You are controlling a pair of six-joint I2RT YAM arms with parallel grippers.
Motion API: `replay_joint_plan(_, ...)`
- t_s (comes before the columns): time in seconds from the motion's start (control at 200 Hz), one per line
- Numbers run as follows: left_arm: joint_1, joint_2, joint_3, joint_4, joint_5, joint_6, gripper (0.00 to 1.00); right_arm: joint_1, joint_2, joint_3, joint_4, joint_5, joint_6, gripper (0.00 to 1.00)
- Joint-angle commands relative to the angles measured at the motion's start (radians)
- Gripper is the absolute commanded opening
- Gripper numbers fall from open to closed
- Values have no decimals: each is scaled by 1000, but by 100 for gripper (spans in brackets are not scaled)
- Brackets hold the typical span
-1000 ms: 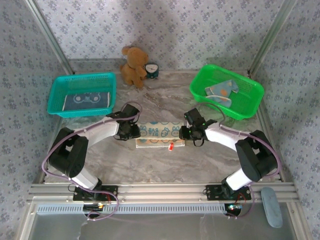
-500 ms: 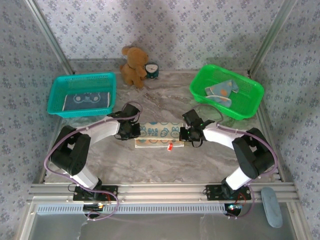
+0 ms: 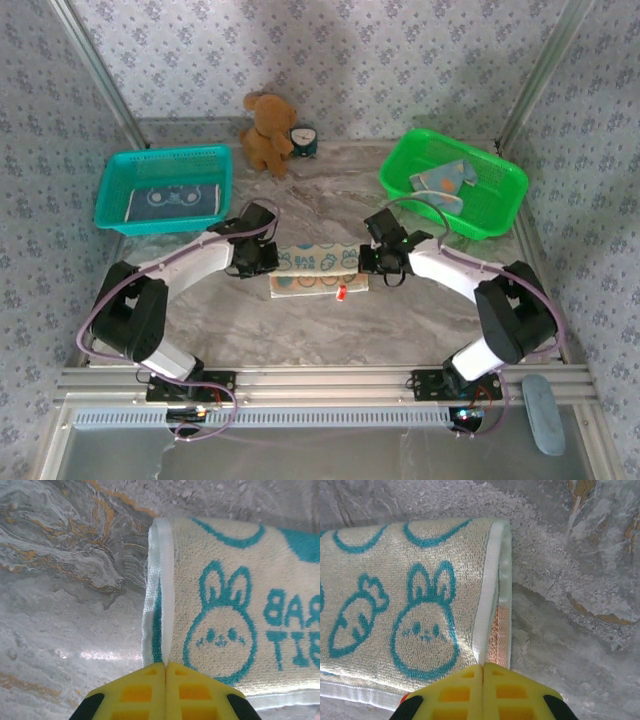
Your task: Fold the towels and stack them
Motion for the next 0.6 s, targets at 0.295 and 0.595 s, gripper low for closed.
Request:
replay_joint_plan(0.295,-17,-125,38,-167,25,-97,0,-5,-82,19,-111,14,-22,0)
replay_joint_plan(0.595,-78,-166,-26,-156,47,-212,0,-2,-109,-15,-119,16,-25,0)
